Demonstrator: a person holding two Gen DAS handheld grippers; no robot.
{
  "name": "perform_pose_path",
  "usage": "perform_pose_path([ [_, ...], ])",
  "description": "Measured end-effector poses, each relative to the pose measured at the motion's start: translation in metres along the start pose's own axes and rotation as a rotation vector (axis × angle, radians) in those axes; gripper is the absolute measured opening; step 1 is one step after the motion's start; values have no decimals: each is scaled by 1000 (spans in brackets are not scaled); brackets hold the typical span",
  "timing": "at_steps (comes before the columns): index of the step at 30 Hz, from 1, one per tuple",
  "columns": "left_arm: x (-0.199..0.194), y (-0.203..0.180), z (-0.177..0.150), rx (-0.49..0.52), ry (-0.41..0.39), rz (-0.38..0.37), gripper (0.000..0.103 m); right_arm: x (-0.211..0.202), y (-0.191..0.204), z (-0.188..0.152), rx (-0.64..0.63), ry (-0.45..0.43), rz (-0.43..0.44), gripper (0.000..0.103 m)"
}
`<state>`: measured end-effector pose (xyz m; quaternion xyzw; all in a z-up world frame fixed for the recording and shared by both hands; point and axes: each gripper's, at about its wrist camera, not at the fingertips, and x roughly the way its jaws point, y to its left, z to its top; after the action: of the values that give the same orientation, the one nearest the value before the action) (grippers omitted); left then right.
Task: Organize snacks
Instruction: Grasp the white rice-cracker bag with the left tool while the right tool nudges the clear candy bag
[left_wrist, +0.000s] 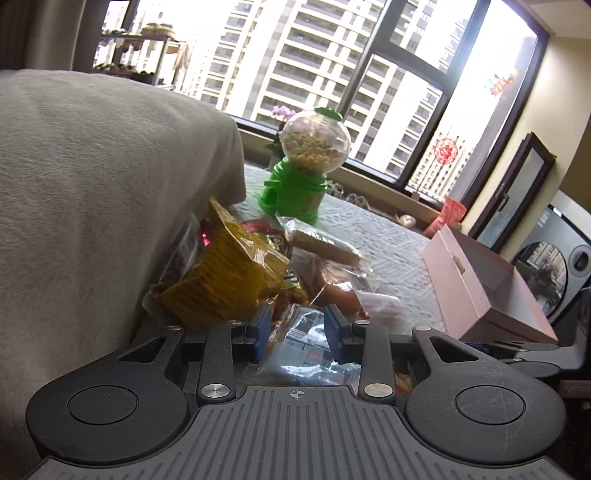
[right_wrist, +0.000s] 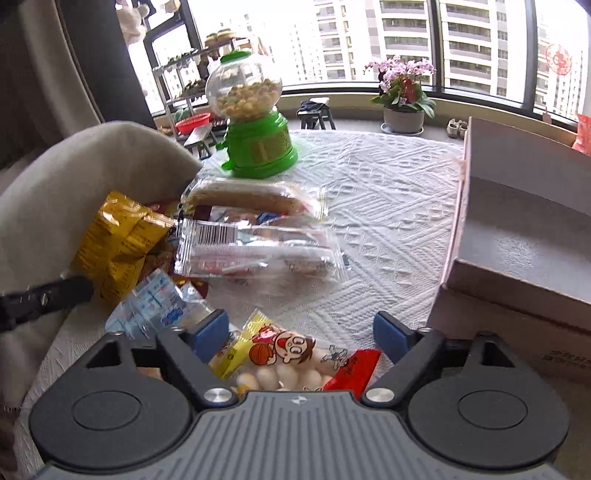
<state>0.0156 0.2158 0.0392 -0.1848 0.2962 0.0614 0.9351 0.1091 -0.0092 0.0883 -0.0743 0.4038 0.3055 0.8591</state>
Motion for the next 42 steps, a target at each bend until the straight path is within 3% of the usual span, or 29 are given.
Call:
perform_pose_path([
  [2, 9, -3, -3, 14, 17, 28, 36, -12, 2, -8, -37, 12, 7, 79],
  [4, 14, -6, -10, 33, 25, 8, 35, -26, 2, -21, -86, 27, 0, 78],
  [8, 4, -14, -29, 90, 36, -83, 35, -50, -4, -53, -178, 53, -74, 78],
  [12, -16, -27, -45, 145, 93, -179, 35, -73, -5, -62, -243, -16, -93, 79],
  [14, -29, -27, -48, 142, 117, -149, 36, -83, 3, -57, -271, -57, -48, 84],
  [16, -43, -24, -51, 139, 123, -58, 36, -84, 16, -49, -277, -81, 6, 87],
  [19, -65, -8, -50, 105, 110, 59, 35, -70, 35, -36, -241, -50, 107, 87],
  [21, -77, 5, -48, 38, 104, 71, 35, -57, 46, -28, -205, -9, 180, 87],
  [25, -84, 18, -50, -57, 122, 36, 35, -22, 64, -18, -123, 77, 233, 87],
  [26, -83, 17, -52, -64, 134, 23, 35, -16, 67, -16, -120, 100, 226, 86],
  [28, -80, 12, -56, -71, 158, -18, 35, -14, 71, -17, -156, 120, 175, 62],
  [29, -78, 8, -59, -72, 170, -48, 35, -18, 69, -17, -168, 122, 165, 61],
  [32, -72, -14, -65, -40, 185, -101, 35, -40, 40, -21, -139, 89, 94, 60],
  [37, -63, -76, -72, 134, 159, -116, 35, -67, -16, -40, -127, 14, -156, 60],
  [42, -50, -140, -96, 425, 150, -40, 39, -83, -61, -64, -25, 1, -192, 76],
])
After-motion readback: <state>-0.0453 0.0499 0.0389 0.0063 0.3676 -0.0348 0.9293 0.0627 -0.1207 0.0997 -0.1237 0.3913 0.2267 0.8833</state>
